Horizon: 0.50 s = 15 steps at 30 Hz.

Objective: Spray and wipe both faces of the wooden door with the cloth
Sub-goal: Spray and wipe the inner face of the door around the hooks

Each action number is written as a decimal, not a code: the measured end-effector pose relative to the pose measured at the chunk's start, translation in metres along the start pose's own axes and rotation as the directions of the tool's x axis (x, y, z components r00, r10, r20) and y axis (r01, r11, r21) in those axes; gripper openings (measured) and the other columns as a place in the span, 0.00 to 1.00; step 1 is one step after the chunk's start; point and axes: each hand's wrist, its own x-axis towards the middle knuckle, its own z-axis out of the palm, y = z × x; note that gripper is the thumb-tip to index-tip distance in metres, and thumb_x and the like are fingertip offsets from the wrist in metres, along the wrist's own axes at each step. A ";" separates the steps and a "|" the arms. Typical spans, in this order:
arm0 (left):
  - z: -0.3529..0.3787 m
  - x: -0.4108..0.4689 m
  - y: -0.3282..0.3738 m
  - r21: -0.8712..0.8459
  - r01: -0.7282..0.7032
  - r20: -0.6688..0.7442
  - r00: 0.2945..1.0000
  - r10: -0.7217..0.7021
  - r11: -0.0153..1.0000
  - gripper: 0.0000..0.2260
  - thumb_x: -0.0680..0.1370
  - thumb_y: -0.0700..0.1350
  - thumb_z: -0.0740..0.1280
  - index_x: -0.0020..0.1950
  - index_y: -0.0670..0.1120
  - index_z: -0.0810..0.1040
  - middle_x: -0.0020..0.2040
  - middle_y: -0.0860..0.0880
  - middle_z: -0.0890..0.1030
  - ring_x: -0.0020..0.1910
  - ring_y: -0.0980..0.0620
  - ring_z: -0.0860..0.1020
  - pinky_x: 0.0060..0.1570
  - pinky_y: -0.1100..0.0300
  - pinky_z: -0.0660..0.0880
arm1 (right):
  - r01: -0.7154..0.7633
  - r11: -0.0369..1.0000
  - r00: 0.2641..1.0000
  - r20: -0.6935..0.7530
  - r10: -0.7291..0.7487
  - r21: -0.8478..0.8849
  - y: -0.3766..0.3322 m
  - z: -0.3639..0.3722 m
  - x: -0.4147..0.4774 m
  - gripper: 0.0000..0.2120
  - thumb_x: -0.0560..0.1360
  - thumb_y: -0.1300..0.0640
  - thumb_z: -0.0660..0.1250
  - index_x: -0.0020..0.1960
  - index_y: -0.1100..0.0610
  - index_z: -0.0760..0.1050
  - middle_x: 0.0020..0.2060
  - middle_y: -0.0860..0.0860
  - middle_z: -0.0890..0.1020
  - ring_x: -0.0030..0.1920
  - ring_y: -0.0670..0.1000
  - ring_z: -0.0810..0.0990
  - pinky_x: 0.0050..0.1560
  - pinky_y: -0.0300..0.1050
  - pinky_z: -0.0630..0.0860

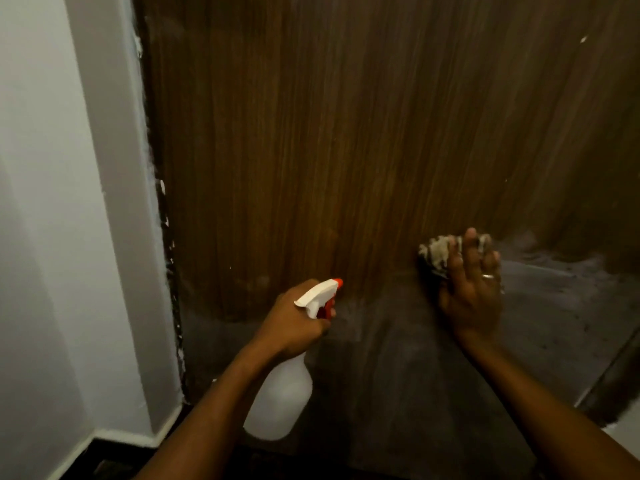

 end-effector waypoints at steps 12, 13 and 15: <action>0.014 -0.003 0.018 -0.066 -0.098 -0.054 0.994 0.094 0.993 0.25 0.72 0.32 0.69 0.58 0.58 0.69 0.49 0.60 0.75 0.48 0.62 0.75 0.45 0.73 0.71 | 0.282 0.952 0.951 0.096 -0.294 0.122 -0.048 0.022 -0.046 0.25 0.81 0.54 0.62 0.77 0.48 0.63 0.75 0.54 0.65 0.77 0.56 0.59 0.71 0.59 0.66; 0.018 -0.004 0.018 -0.079 -0.081 -0.052 0.996 0.077 0.994 0.25 0.72 0.32 0.69 0.60 0.56 0.69 0.50 0.59 0.75 0.49 0.61 0.74 0.45 0.73 0.69 | 0.168 0.981 0.979 0.104 -0.177 0.094 -0.030 0.016 -0.061 0.29 0.80 0.56 0.61 0.78 0.46 0.58 0.75 0.54 0.64 0.77 0.56 0.57 0.69 0.62 0.68; 0.024 -0.005 0.022 -0.116 -0.051 -0.049 0.998 0.046 0.992 0.25 0.72 0.33 0.69 0.63 0.53 0.67 0.54 0.56 0.72 0.53 0.59 0.71 0.50 0.69 0.67 | -0.127 0.991 0.989 0.079 0.124 0.032 -0.003 0.002 -0.061 0.39 0.77 0.59 0.63 0.80 0.46 0.46 0.76 0.56 0.61 0.76 0.58 0.56 0.67 0.67 0.69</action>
